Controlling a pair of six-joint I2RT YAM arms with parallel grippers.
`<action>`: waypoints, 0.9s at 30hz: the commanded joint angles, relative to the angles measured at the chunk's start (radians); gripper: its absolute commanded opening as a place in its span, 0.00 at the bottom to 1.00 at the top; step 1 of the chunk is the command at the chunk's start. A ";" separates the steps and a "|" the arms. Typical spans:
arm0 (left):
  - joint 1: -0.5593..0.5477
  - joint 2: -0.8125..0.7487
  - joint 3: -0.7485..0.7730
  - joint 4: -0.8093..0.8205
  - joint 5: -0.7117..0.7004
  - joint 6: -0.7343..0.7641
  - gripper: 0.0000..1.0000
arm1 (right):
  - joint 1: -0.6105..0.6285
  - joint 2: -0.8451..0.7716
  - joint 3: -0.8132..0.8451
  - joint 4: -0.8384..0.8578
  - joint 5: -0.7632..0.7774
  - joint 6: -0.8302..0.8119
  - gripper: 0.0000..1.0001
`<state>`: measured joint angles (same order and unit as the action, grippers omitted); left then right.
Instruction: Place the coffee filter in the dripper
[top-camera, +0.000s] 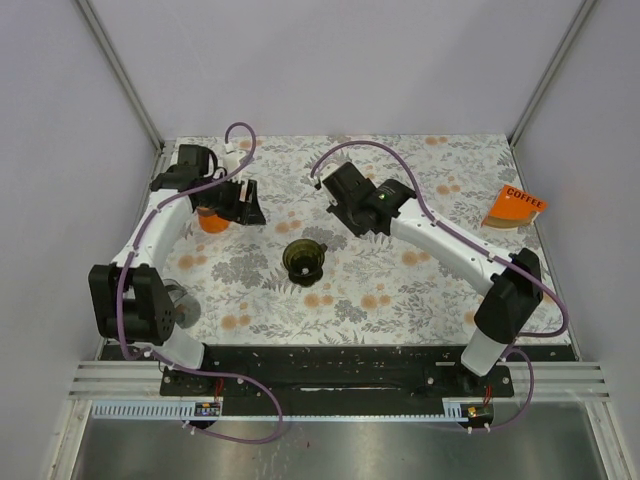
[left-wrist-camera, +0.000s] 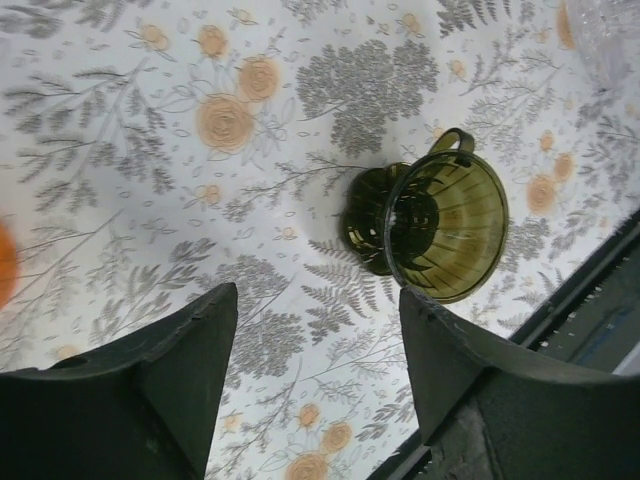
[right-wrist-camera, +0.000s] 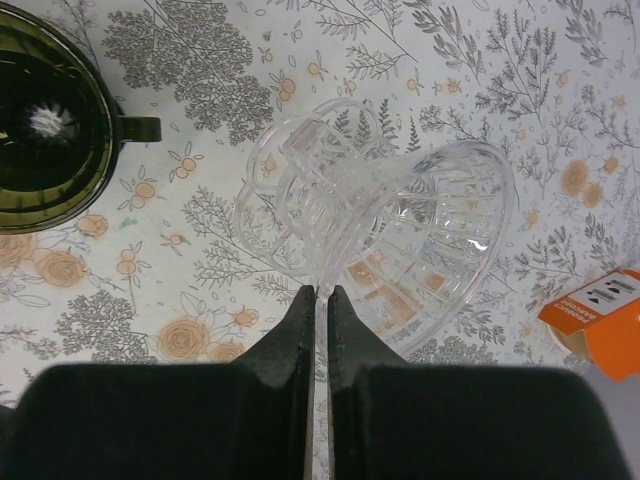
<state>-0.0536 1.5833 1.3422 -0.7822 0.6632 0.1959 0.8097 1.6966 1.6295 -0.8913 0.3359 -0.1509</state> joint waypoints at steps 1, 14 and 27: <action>0.012 -0.123 0.057 0.008 -0.150 0.071 0.72 | -0.001 0.008 0.013 0.037 0.112 -0.067 0.00; 0.182 -0.026 0.175 0.011 -0.433 0.117 0.79 | -0.007 0.020 -0.105 0.077 0.232 -0.098 0.00; 0.328 -0.100 0.074 -0.069 -0.429 0.261 0.79 | -0.095 0.011 -0.210 0.101 0.209 -0.058 0.00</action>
<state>0.2348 1.5566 1.4555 -0.8032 0.2478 0.3645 0.7429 1.7199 1.4387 -0.8303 0.5148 -0.2264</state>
